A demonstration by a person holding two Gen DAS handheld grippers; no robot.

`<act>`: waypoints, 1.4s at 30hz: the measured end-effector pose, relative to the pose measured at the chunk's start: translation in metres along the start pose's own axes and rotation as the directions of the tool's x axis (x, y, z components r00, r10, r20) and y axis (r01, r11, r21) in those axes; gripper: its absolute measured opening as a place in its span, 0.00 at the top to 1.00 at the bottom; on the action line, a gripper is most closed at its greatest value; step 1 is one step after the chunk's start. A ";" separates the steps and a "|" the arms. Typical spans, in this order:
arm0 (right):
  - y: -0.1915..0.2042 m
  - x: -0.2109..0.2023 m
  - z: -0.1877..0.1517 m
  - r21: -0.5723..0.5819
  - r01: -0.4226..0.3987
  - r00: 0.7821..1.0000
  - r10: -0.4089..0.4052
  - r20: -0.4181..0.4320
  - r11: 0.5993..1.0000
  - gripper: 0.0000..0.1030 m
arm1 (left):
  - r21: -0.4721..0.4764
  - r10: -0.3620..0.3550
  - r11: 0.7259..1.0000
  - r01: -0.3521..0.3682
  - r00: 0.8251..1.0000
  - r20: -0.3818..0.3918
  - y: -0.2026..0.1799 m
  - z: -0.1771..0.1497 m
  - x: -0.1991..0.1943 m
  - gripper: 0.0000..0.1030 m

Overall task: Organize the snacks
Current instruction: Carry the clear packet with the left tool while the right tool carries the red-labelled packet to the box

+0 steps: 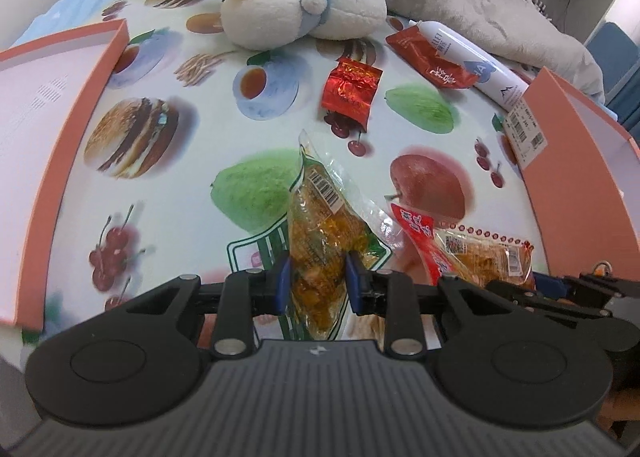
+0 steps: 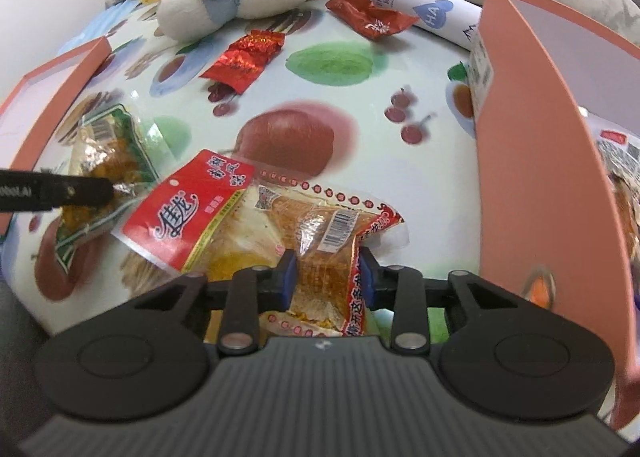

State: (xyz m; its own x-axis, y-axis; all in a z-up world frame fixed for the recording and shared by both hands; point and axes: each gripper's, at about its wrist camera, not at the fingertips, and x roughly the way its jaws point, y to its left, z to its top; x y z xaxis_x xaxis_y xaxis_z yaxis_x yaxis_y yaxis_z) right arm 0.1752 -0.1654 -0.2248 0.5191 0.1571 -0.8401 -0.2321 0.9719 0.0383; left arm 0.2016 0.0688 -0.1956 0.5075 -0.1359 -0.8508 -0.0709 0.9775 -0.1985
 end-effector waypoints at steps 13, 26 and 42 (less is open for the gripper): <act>-0.004 -0.047 0.007 0.033 0.000 0.995 -0.003 0.095 0.999 0.69 | 0.004 -0.013 1.000 0.013 0.998 0.055 -0.015 0.007 -0.042 0.69; -0.021 -0.106 0.040 0.068 -0.002 0.972 -0.014 0.234 0.998 0.69 | 0.062 -0.076 0.996 0.068 0.989 0.125 -0.053 0.050 -0.079 0.69; -0.071 -0.157 0.059 0.146 0.044 0.938 -0.091 0.335 0.988 0.69 | 0.161 -0.161 0.978 0.133 0.970 0.181 -0.117 0.086 -0.106 0.69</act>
State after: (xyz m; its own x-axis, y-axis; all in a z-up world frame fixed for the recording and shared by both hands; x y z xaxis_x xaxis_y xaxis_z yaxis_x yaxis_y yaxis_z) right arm 0.1587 -0.2491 -0.0644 0.7835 0.1173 -0.6103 -0.0864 0.9931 0.0798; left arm 0.2298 -0.0177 -0.0405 0.6592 -0.2605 -0.7054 0.1360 0.9639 -0.2289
